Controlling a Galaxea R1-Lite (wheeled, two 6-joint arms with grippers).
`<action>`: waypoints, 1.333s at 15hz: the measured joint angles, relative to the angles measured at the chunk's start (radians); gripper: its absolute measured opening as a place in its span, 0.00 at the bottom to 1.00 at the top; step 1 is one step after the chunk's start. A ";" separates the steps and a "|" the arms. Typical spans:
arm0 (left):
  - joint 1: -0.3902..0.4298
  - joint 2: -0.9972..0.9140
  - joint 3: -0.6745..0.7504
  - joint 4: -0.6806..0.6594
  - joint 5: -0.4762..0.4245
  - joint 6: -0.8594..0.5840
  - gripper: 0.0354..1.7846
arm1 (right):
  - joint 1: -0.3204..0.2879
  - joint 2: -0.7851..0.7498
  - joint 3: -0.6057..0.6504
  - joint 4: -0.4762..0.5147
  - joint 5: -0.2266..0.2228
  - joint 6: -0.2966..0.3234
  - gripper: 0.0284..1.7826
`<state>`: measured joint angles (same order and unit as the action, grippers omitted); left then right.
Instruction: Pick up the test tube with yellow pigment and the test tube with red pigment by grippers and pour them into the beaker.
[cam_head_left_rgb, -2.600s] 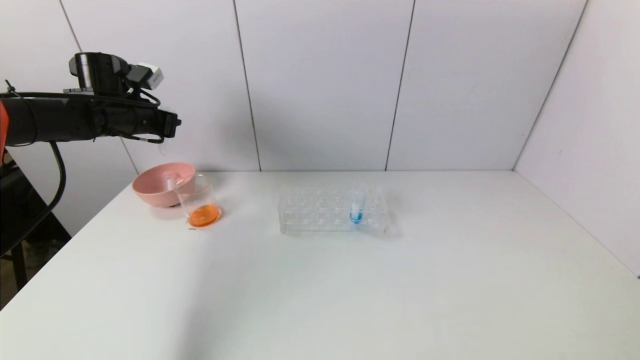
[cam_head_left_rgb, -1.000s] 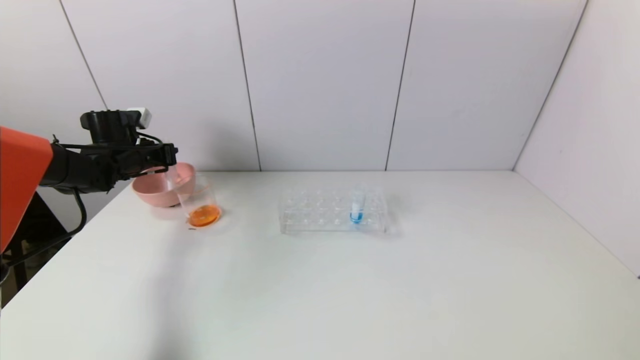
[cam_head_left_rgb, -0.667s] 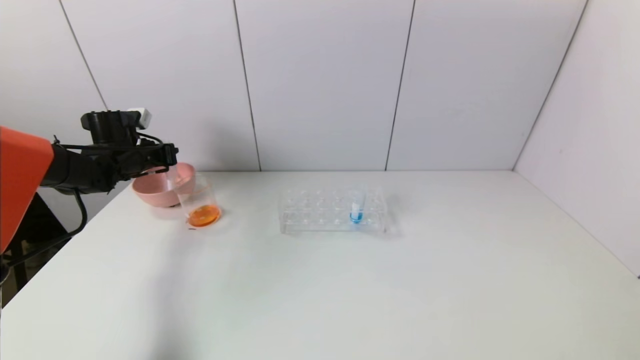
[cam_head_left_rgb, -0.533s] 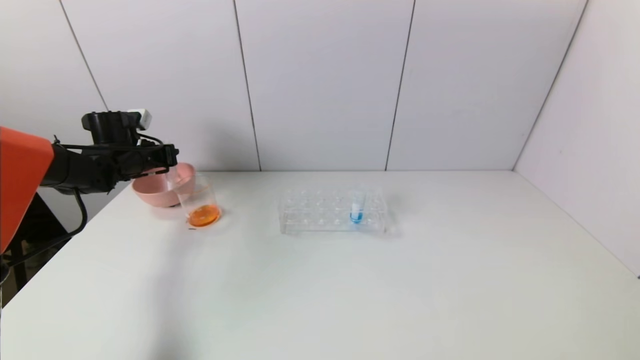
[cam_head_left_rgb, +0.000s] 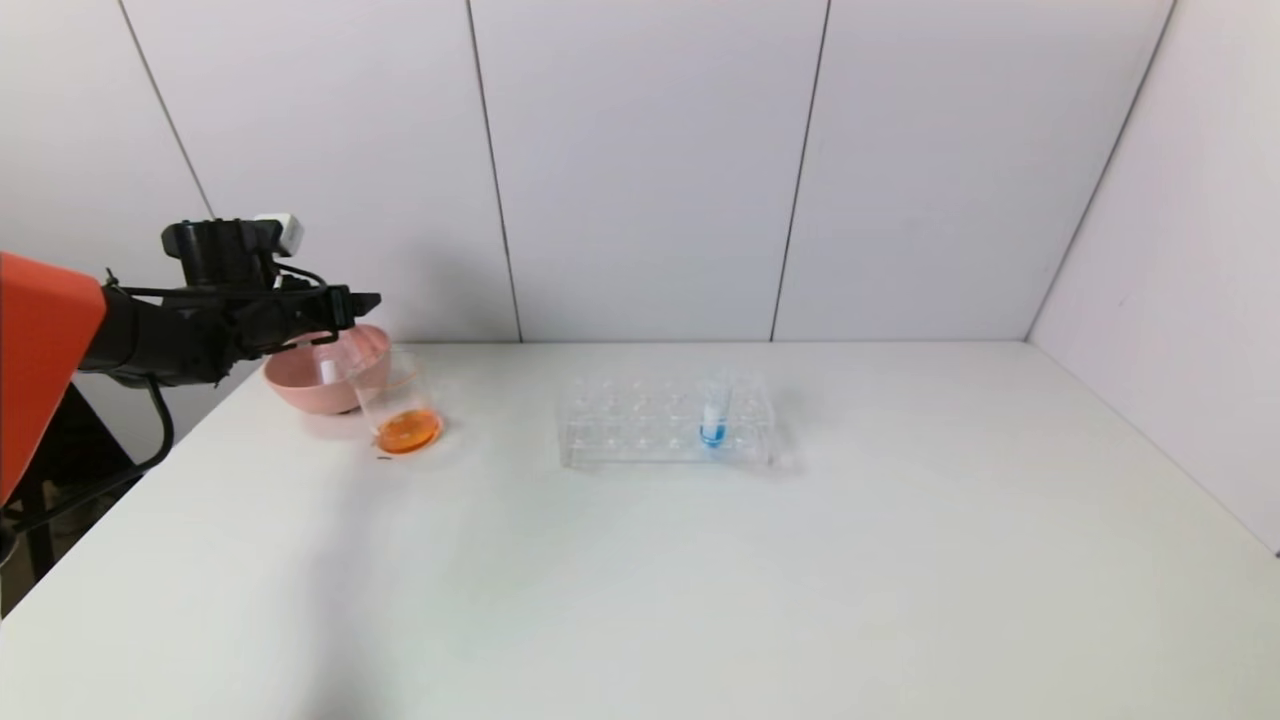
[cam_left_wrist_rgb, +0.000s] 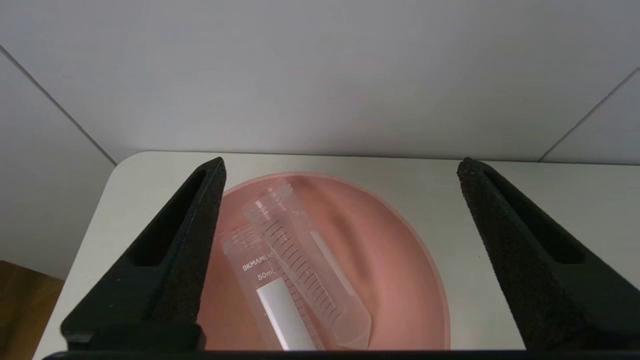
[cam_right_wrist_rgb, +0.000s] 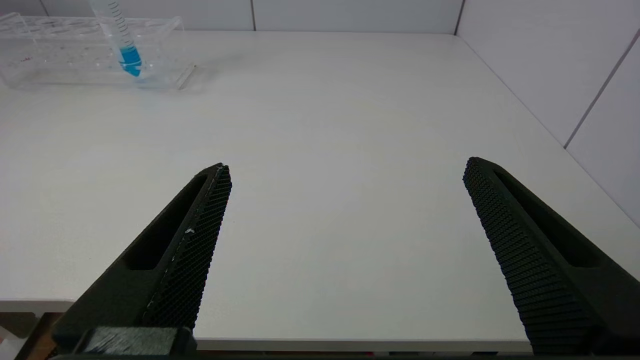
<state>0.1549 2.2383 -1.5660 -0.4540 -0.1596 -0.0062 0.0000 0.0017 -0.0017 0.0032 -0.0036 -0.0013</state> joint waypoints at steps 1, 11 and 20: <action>0.000 -0.015 0.012 -0.001 0.002 0.003 0.96 | 0.000 0.000 0.000 0.000 0.000 0.000 0.95; -0.039 -0.430 0.281 -0.001 -0.001 0.120 0.99 | 0.000 0.000 0.000 0.000 0.000 0.000 0.95; -0.069 -1.150 0.586 0.126 -0.116 0.111 0.99 | 0.000 0.000 0.000 0.000 0.000 0.000 0.95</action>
<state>0.0855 1.0885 -0.9804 -0.3281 -0.2760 0.1047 0.0000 0.0017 -0.0017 0.0032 -0.0038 -0.0013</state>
